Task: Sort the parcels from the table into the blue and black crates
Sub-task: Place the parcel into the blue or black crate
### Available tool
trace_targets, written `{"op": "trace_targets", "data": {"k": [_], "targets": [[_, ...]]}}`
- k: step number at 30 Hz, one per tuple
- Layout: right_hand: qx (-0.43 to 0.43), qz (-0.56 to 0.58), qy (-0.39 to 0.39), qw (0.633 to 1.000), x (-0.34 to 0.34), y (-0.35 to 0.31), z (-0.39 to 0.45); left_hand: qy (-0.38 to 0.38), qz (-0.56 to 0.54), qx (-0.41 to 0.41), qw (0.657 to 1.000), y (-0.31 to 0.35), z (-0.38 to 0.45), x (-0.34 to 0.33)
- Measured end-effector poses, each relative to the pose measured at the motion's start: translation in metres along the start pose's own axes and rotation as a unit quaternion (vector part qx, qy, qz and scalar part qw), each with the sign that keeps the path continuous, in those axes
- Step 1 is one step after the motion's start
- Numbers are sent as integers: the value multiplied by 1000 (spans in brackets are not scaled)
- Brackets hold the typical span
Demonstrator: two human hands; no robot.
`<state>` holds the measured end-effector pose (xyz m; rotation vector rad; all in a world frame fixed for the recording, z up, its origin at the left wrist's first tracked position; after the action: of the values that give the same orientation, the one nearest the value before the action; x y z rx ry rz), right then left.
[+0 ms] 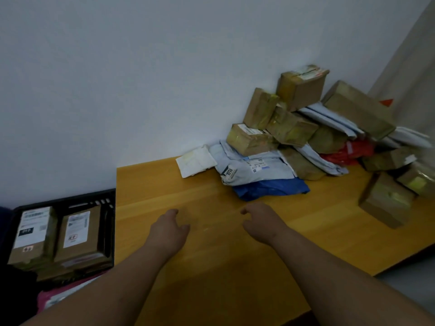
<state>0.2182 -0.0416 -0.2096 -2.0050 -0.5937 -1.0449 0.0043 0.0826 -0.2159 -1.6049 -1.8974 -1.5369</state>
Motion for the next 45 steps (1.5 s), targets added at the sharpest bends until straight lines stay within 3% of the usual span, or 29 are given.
{"op": "trace_targets", "data": {"k": [17,20,23,29,33,39,45], "targets": [[-53,152,83,983,160,178,84,9,-82,-37,996,230,47,-116],[23,99,221,970,190,183,101,25,-87,-33,995,254,59,-121],[141,18,361,922,216,174,109,52,-86,-24,995,270,71,-119],[157,57,432,886,270,186,126,80,-92,-33,992,304,90,-127],[175,87,458,867,284,195,127,59,-86,-52,993,327,95,-142],[73,28,485,871,271,232,98,51,-73,-116,989,345,97,-151],[-35,21,458,888,271,272,69,100,-56,-186,976,365,88,-158]]}}
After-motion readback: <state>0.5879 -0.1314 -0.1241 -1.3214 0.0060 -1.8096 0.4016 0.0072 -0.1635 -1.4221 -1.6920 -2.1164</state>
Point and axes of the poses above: each hand's wrist, its own z-axis towards the middle knuckle, its own x-axis out of the back of the hand, y = z × x, the point moved 4 cm from there along z, towards the middle knuckle, and after that the axes turned 2 degrees about z, right-handed, at the moved point
